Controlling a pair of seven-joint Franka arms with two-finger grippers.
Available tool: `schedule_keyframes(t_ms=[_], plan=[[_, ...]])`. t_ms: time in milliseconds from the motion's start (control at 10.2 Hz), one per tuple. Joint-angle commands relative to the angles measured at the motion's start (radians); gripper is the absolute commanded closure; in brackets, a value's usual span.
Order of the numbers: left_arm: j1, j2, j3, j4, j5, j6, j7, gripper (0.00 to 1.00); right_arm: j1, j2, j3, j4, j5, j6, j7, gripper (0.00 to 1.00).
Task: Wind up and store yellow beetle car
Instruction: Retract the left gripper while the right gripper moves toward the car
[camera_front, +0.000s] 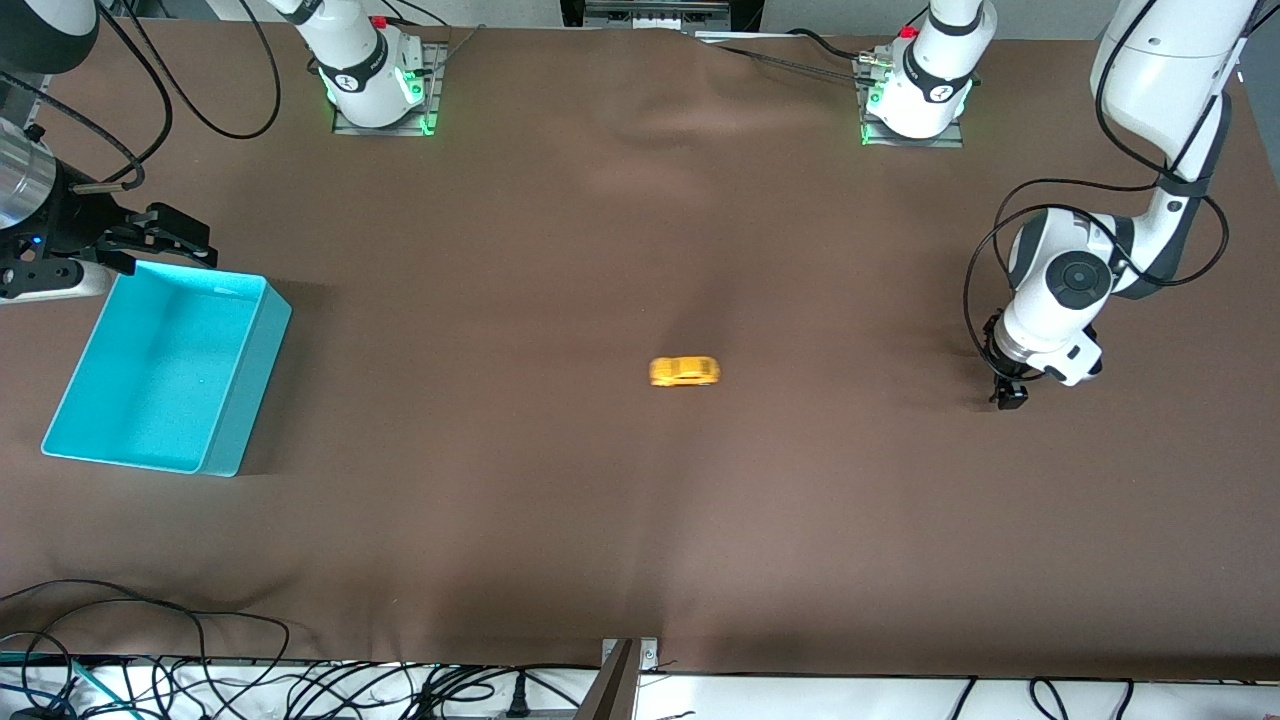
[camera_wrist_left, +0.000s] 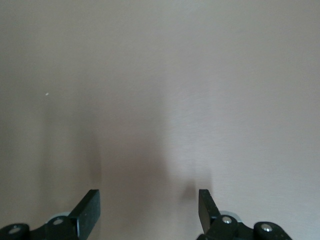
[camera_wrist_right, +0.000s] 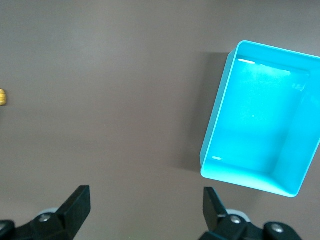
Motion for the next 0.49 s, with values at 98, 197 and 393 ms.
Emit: schedule_keyframes(t_ms=[98,197,393], plan=[[0.003,-0.023,-0.07,0.226,-0.036,-0.305,0.052,0.1,0.004,0.017,-0.002,0.008,-0.002,-0.001,-0.004,0.0],[0.003,-0.02,-0.07,0.298,-0.113,-0.368,0.099,0.03,0.004,0.017,-0.002,0.008,-0.003,-0.002,-0.004,0.0],[0.011,-0.018,-0.068,0.416,-0.179,-0.455,0.144,0.0,0.004,0.017,-0.002,0.008,-0.003,-0.009,-0.005,0.0]])
